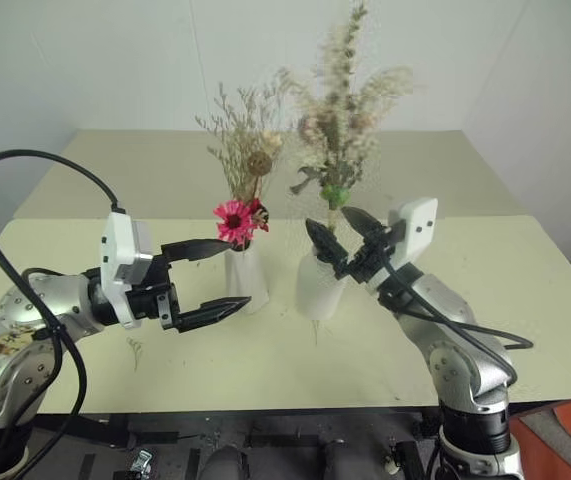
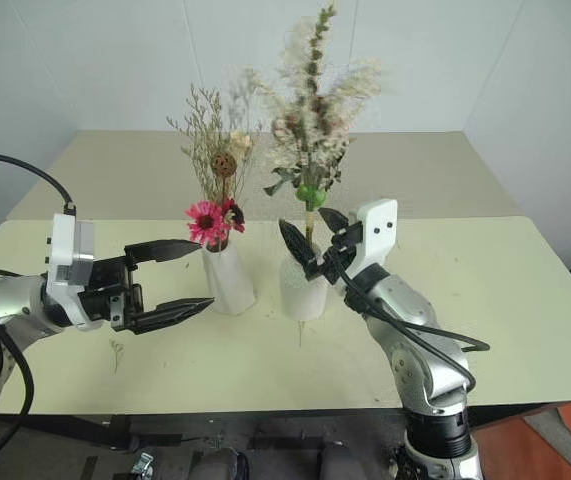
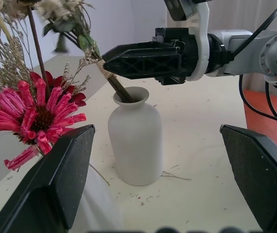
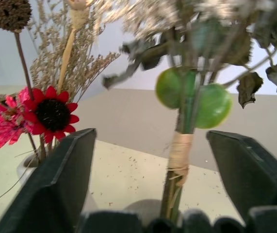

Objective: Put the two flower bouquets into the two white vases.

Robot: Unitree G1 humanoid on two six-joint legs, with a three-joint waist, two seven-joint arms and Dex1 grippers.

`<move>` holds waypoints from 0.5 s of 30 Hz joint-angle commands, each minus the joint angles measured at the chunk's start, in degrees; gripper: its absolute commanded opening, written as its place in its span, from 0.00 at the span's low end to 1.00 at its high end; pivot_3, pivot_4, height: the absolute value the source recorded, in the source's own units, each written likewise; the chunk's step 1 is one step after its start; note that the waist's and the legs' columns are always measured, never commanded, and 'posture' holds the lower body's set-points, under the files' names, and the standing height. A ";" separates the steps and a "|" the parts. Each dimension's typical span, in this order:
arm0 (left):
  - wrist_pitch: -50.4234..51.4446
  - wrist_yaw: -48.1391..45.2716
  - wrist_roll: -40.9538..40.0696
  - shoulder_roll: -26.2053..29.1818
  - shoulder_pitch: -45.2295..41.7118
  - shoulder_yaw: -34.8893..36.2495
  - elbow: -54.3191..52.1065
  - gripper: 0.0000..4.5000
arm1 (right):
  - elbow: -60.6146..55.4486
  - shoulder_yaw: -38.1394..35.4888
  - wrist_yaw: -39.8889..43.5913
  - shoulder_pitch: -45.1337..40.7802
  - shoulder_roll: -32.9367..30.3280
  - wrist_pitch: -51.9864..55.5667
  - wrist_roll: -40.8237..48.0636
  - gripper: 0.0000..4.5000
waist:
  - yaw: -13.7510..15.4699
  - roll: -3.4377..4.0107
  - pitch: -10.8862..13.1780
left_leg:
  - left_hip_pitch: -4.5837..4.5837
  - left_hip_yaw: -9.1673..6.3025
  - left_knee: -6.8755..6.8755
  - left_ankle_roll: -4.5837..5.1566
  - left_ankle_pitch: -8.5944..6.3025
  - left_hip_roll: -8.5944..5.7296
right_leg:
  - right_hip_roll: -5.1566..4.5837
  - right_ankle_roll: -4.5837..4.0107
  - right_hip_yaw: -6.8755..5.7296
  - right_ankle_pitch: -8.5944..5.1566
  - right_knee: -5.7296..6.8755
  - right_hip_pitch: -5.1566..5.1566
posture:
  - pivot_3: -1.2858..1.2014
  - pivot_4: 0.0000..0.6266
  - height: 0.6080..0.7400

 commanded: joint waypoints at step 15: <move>-0.78 -1.48 0.41 0.14 -2.65 -0.91 0.72 1.00 | 4.18 -5.88 3.39 -4.76 -4.62 5.30 11.15 0.99 | 0.06 0.00 0.00 | 0.15 0.00 0.01 0.00 0.00 0.00 | 0.02 -0.03 0.02 -0.01 0.03 0.11 | 0.52 0.24 1.00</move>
